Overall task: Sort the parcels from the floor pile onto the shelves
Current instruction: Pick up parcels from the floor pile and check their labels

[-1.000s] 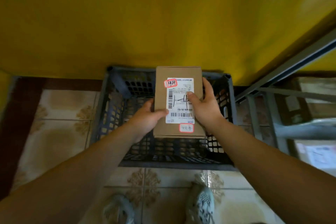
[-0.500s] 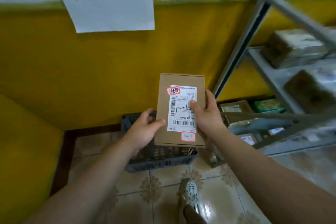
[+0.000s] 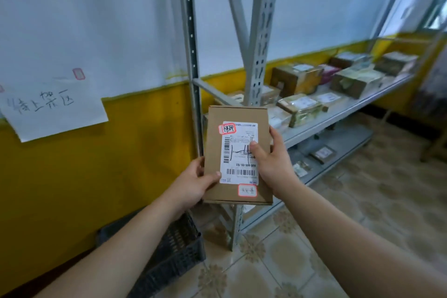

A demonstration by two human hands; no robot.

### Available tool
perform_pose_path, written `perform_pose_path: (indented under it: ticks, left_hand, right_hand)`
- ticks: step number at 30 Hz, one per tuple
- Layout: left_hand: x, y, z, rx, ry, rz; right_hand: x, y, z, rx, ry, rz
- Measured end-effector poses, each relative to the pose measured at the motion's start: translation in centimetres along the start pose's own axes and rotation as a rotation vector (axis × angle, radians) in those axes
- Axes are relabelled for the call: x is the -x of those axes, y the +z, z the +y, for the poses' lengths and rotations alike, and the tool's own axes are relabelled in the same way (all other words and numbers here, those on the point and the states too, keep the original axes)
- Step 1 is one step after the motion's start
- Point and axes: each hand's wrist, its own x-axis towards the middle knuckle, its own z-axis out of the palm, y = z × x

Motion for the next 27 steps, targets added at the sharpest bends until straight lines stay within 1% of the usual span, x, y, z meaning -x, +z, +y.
perform_pose_path:
  ticks: [6, 9, 13, 16, 19, 24, 27]
  left_hand:
    - [0.1, 15.5, 5.9, 0.019, 0.060, -0.160]
    - [-0.2, 23.4, 8.2, -0.038, 0.083, -0.244]
    - [-1.1, 31.2, 10.5, -0.047, 0.096, -0.338]
    - [-2.6, 34.9, 12.3, -0.060, 0.116, -0.367]
    - [-5.7, 37.0, 13.4, -0.082, 0.128, -0.373]
    - [-13.2, 39.0, 14.7, -0.135, 0.142, -0.349]
    - [-18.2, 40.2, 16.0, -0.127, 0.126, -0.340]
  right_hand:
    - [-0.1, -17.8, 1.2, 0.035, -0.028, 0.188]
    - [-0.2, -26.3, 2.4, 0.037, 0.000, 0.256]
    - [-0.8, -34.3, 3.5, 0.027, 0.022, 0.333]
    - [-2.6, -37.6, 4.1, 0.008, 0.039, 0.362]
    - [-5.7, -39.3, 5.1, -0.023, 0.073, 0.376]
    - [-13.1, -41.0, 6.5, -0.017, 0.096, 0.373]
    - [-17.9, -41.9, 7.0, -0.034, 0.106, 0.384]
